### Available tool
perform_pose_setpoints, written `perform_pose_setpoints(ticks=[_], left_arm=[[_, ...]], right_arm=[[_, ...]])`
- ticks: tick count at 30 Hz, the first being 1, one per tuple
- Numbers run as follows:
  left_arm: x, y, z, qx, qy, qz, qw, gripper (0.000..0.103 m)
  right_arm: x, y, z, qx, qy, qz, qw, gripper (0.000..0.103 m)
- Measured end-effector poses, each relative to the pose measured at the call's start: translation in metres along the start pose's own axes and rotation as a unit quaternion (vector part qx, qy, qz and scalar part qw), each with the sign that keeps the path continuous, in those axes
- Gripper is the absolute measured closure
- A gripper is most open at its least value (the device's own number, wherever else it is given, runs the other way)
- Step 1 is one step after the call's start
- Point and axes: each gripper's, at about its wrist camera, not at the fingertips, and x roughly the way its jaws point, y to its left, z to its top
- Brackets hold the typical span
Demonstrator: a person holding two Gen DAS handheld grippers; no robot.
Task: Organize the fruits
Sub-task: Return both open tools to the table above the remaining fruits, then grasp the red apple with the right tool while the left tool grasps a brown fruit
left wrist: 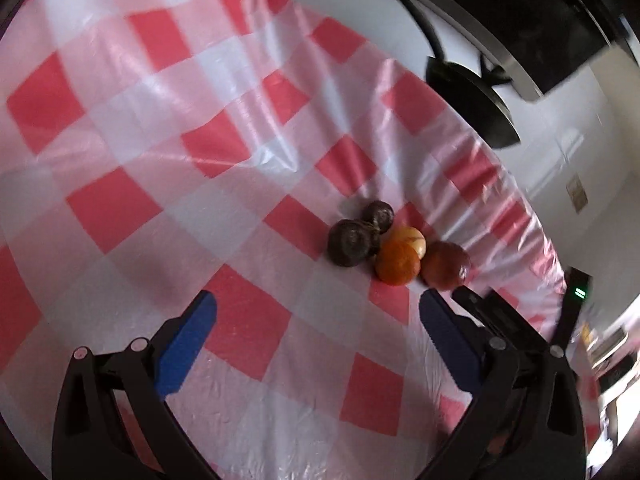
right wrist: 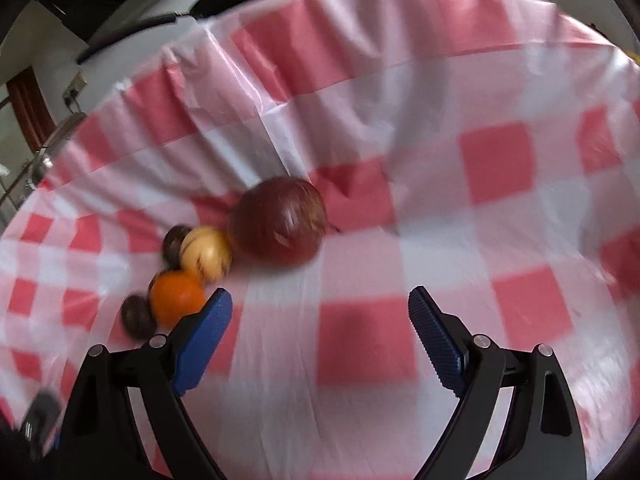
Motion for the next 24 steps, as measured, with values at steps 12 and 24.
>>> perform_pose_setpoints(ticks=[12,24], left_arm=[[0.005,0.003,0.001,-0.008,0.009,-0.002,0.9999,0.002],[0.012,-0.008,0.000,0.027,0.018,0.024,0.9992,0.002]], right_arm=[[0.067,0.034,0.037,-0.036,0.052,-0.069,0.996,0.034],[-0.026,-0.057,-0.038,0.126,-0.001,0.044,0.991,0.045]])
